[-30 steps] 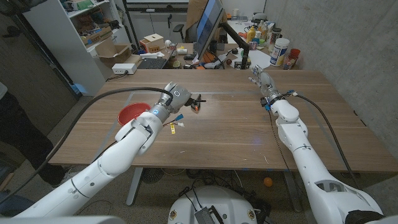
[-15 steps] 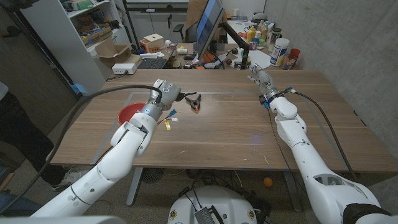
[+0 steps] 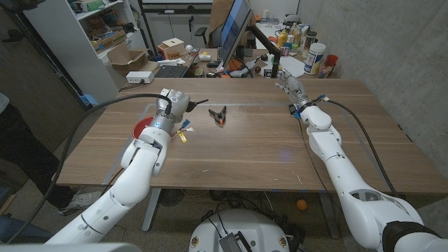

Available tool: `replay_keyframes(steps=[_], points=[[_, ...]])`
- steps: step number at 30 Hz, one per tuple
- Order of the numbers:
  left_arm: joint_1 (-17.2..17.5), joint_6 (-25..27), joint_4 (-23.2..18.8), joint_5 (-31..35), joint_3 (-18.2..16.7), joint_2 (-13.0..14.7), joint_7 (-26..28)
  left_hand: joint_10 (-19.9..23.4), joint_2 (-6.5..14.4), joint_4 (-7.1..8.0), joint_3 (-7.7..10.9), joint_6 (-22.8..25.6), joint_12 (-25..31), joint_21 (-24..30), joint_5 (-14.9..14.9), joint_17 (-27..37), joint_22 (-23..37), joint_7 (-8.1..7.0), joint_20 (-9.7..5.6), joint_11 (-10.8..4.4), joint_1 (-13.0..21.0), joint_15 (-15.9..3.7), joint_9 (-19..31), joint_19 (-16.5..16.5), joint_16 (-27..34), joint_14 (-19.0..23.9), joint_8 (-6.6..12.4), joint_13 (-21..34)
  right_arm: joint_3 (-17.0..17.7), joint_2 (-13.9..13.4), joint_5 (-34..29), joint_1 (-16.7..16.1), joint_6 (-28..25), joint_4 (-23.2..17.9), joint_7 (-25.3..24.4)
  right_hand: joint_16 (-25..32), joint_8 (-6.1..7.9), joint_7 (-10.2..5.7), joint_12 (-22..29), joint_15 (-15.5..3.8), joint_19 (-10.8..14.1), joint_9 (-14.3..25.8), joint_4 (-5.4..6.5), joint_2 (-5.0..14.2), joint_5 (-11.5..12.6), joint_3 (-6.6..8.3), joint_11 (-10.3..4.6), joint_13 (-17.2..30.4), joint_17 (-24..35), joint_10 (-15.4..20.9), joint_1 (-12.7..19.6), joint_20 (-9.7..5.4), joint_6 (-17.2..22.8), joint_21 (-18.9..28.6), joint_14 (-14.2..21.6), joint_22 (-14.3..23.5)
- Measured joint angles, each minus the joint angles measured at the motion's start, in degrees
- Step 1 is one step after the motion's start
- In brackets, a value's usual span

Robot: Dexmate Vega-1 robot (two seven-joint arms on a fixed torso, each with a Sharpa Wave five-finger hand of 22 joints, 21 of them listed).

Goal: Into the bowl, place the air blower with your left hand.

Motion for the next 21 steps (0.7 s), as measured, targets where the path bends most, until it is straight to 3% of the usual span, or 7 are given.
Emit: replay_keyframes(steps=[11,21], points=[[-1.04,1.52,1.27,1.31,-0.45,-1.32,-3.25,0.21,0.00,0.00,0.00,0.52,-0.01,0.00,-0.41,0.53,0.00,0.08,0.00,-0.20,0.00,0.08,-0.01,0.00,0.00,0.09,-0.08,-0.01,0.06,-0.16,0.22,-0.07,0.08,-0.30,0.18,0.00,0.00,0.00,0.00,0.00,0.00,0.03,0.00,0.00,-0.01,0.00,0.00,0.00,0.00,0.00,0.00,0.00,0.00,0.00,0.00,0.00],[0.75,-1.09,0.44,-5.27,-4.25,3.01,-2.72,0.70,0.00,0.00,0.00,2.03,-0.18,0.00,-0.83,0.80,-0.31,-0.43,0.00,-0.76,0.01,-0.13,0.28,0.00,0.00,0.29,-0.52,0.04,0.07,-0.21,0.34,-0.12,0.15,-0.23,0.41,0.00,0.00,0.00,0.00,0.00,0.00,0.03,0.00,0.00,-0.01,0.00,0.00,0.00,-0.01,0.00,0.00,0.00,0.00,0.00,0.00,0.00]])
